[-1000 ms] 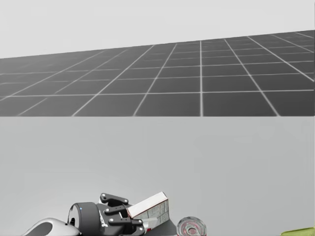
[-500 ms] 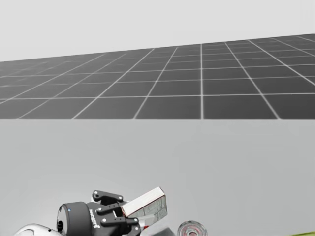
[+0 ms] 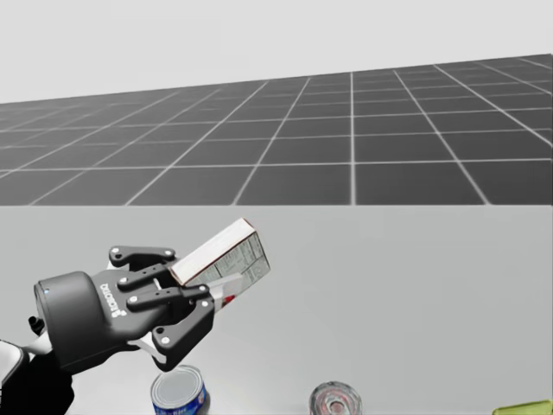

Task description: Pick up the pudding box and lift it.

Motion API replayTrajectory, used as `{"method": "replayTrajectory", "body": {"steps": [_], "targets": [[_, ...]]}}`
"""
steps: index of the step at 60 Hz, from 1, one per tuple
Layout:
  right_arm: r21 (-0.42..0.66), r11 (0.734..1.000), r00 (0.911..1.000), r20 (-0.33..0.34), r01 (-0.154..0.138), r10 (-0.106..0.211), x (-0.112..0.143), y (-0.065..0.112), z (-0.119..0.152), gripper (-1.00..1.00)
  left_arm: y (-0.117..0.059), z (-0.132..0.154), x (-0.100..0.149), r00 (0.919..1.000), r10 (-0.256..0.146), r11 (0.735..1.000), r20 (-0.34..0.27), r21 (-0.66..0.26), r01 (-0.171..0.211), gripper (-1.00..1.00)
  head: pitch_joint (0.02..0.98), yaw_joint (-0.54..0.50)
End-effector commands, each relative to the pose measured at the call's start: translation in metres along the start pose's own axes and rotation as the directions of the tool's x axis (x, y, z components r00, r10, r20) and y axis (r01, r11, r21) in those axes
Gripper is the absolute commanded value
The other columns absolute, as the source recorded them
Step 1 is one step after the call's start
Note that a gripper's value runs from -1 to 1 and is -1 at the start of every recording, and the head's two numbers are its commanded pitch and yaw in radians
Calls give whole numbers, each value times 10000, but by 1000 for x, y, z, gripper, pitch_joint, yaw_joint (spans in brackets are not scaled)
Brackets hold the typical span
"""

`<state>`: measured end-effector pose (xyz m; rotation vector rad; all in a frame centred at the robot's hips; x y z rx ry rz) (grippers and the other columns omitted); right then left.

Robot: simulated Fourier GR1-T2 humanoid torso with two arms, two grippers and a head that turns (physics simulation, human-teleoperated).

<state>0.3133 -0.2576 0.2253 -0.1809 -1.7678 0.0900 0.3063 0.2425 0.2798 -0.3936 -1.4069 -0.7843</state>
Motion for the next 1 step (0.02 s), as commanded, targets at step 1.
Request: {"method": "replayTrajectory", "body": {"steps": [1], "targets": [[39,10000,10000,-2,-21,21,0,-1,0,-1000,-6,13,55,9895,-669,9970,1283,-292,712,1000,460,186]]}}
